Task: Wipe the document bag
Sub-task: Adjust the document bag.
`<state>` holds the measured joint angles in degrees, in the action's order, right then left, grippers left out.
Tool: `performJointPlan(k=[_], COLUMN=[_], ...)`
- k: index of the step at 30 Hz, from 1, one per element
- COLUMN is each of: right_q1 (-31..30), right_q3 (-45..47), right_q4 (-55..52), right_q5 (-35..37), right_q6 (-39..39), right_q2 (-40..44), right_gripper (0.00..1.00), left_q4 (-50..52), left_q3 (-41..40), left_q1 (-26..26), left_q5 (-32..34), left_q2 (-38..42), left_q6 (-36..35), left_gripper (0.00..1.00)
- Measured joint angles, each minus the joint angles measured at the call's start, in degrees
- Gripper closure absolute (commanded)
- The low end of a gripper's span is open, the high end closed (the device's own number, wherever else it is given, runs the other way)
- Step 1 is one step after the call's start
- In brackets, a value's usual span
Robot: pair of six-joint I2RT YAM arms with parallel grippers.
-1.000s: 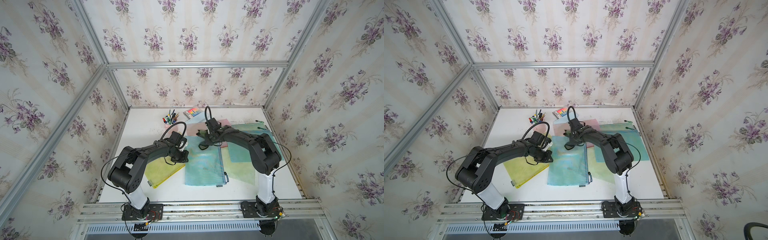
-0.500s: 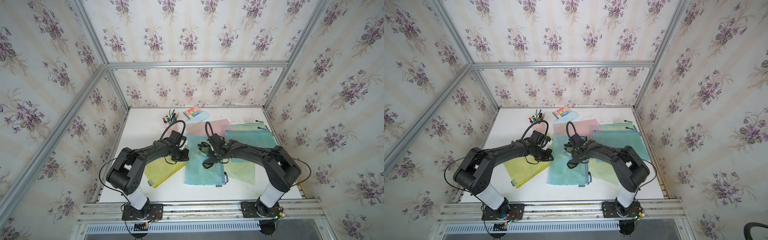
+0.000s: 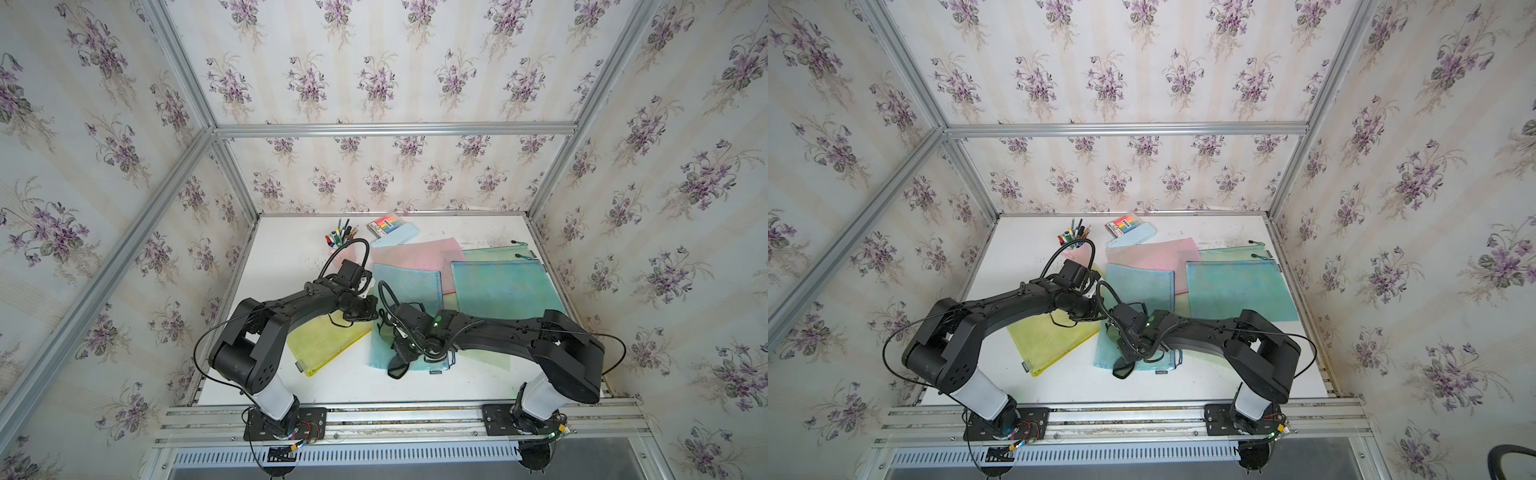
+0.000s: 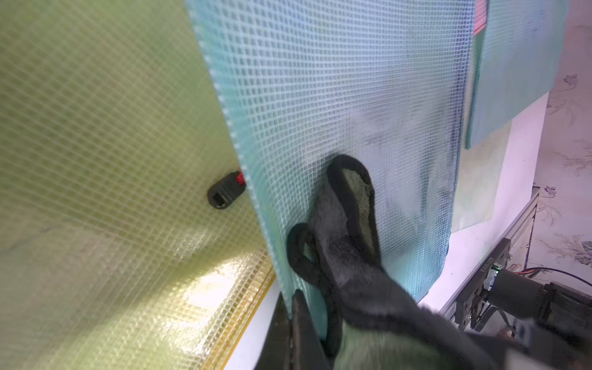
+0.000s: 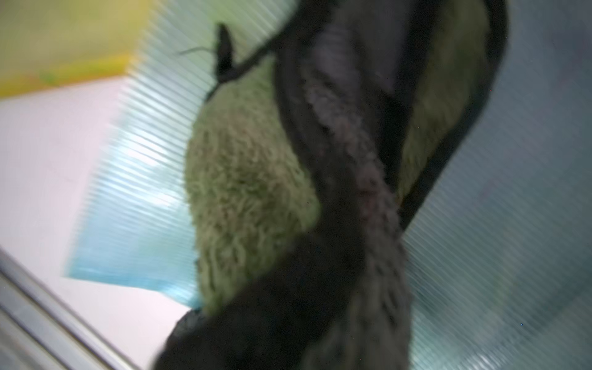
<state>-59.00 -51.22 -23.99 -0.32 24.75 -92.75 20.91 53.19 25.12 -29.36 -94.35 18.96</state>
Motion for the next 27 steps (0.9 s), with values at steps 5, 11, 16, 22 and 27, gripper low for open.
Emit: performJointPlan(k=[5,11,16,22,27], right_q1=[8.85,12.31,15.98,23.02,26.23], right_q3=[7.21,3.67,-0.37,-1.73,-3.69], right_q4=[-4.15,-9.18,-7.61,-6.05,-4.52], right_q5=[4.46,8.87,9.79,8.2,5.4], right_q6=[3.52,4.2,3.65,0.55,-2.32], right_q2=[10.6,15.19,17.7,15.37,13.55], right_gripper=[0.86,0.86,0.86,0.86,0.86], left_q4=[0.66,9.73,26.69,50.23,63.23], left_q3=[0.59,6.23,19.28,38.53,48.63], left_q1=[0.26,0.68,0.66,0.74,6.51], left_q5=[0.79,4.48,12.85,26.23,33.86], left_q2=[1.2,7.15,15.39,17.27,9.9], left_q6=[-0.07,-2.12,-6.4,-10.64,-10.25], left_gripper=[1.0,1.0,1.0,1.0,1.0])
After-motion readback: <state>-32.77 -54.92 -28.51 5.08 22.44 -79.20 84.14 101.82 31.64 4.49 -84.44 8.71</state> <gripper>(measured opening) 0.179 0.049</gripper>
